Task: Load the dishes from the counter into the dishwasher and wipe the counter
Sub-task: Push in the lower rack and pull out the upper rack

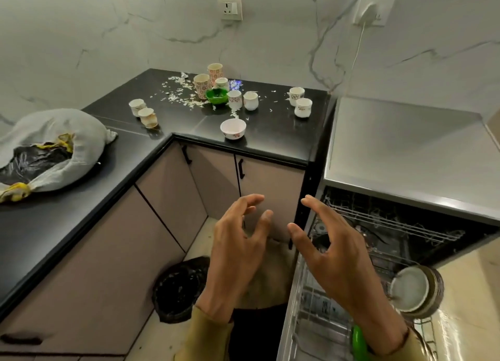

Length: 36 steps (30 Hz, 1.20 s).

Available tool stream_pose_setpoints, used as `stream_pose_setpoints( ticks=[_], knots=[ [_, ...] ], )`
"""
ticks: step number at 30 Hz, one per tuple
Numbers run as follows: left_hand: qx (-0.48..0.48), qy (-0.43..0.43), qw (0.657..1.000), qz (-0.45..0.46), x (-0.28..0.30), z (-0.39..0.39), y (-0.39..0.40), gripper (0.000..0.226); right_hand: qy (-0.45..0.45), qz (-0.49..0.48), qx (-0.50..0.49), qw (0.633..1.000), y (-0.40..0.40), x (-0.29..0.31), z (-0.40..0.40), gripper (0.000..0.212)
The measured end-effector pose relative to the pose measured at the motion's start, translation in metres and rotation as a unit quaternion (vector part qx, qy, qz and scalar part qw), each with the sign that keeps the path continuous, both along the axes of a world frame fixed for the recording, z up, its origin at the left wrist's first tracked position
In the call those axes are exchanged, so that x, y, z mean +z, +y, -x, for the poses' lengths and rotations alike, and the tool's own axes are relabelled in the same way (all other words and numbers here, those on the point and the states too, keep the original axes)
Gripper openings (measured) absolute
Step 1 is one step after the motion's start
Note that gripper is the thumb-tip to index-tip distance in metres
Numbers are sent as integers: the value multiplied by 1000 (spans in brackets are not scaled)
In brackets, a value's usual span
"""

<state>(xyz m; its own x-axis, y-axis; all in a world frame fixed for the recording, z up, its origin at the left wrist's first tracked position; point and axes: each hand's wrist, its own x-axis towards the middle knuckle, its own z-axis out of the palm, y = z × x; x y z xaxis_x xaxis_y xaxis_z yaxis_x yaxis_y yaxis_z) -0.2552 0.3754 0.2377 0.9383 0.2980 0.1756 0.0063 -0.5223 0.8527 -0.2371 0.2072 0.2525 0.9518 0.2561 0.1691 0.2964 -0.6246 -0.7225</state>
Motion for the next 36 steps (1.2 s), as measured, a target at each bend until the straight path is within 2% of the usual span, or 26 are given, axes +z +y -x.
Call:
stream_pose_setpoints(
  ticks=[10, 15, 21, 28, 31, 36],
  knots=[
    [-6, 3, 1000, -7, 10, -46, 100, 27, 43, 4, -9, 999, 90, 12, -50, 63],
    [-26, 7, 1000, -12, 7, -66, 134, 29, 89, 3, -47, 995, 118, 18, -63, 64],
    [-66, 15, 998, -17, 1, -87, 156, 32, 68, -1, -85, 994, 132, 21, -68, 67],
    [-117, 37, 992, -38, -7, -95, 155, 42, 73, -25, -144, 987, 118, 14, -55, 62],
    [-127, 43, 990, -48, -12, -90, 138, 37, 81, -33, -165, 982, 95, 6, -43, 67],
    [-119, 40, 992, -28, -13, -66, 89, 30, 70, -16, -177, 982, 45, -5, -21, 62]
  ],
)
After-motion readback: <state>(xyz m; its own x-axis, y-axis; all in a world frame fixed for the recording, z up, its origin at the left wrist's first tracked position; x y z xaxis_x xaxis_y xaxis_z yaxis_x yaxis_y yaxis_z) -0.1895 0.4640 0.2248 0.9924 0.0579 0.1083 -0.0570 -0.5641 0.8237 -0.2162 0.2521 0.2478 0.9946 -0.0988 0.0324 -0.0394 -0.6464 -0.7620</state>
